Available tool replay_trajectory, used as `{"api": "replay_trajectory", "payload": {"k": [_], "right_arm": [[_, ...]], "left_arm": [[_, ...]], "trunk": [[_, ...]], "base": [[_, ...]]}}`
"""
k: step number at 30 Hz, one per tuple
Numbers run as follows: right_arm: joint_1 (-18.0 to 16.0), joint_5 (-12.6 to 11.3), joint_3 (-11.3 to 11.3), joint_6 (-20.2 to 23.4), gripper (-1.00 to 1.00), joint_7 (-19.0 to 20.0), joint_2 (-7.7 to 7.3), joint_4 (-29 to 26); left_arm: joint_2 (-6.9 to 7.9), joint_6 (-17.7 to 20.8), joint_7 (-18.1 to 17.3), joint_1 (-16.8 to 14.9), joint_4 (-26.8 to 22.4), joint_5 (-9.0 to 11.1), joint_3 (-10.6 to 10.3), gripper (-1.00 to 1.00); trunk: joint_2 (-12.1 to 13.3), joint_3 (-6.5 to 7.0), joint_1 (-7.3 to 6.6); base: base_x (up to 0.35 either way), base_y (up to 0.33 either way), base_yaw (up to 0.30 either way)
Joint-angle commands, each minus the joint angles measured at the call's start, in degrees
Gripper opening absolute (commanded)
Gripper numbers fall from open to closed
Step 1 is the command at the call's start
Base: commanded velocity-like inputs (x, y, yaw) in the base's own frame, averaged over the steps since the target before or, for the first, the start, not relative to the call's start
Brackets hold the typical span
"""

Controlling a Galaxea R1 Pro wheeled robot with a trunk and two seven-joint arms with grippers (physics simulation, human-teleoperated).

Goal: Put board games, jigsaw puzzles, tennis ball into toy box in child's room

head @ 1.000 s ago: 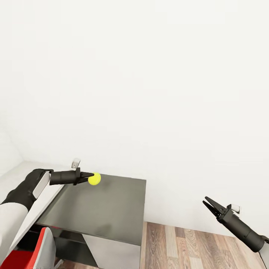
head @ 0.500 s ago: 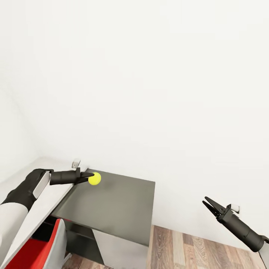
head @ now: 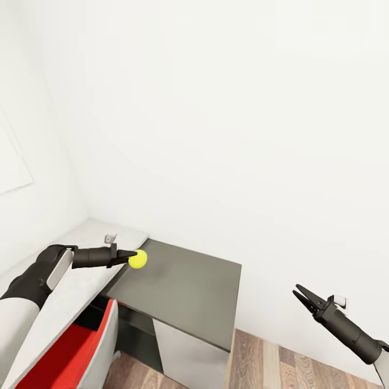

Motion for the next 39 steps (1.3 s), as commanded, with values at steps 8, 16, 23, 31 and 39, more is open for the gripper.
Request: {"api": "replay_trajectory", "payload": {"k": [8, 16, 23, 31, 39], "right_arm": [[-0.1, 0.1, 0.2, 0.5, 1.0, -0.9, 0.1, -1.4], [-0.1, 0.3, 0.7, 0.9, 1.0, -1.2, 0.09, -3.1], [-0.6, 0.4, 2.4, 10.0, 1.0, -8.2, -0.55, -14.0], [-2.1, -0.3, 3.3, 17.6, 1.0, -21.5, 0.05, -21.1], [-1.9, -0.6, 3.0, 17.9, 1.0, -22.1, -0.07, -21.6]], "left_arm": [[0.18, 0.2, -0.5, 0.0, -0.1, -0.1, -0.1, -1.0], [0.32, 0.2, -0.5, 0.0, -0.2, 0.0, -0.1, -1.0], [0.37, 0.2, -0.6, 0.0, -0.2, 0.0, -0.1, -1.0], [0.5, 0.2, -0.6, 0.0, -0.2, 0.0, 0.1, -1.0], [0.46, 0.2, -0.6, 0.0, -0.2, 0.0, 0.0, -1.0]], "trunk": [[-0.1, 0.16, 0.04], [-0.1, 0.19, 0.04], [-0.1, 0.19, 0.04], [-0.1, 0.19, 0.04], [-0.1, 0.07, 0.04]], "base": [[-0.001, 0.0, 0.263], [0.0, 0.0, 0.097], [0.0, 0.0, 0.005], [0.0, 0.0, 0.0], [0.0, 0.0, 0.105]]}}
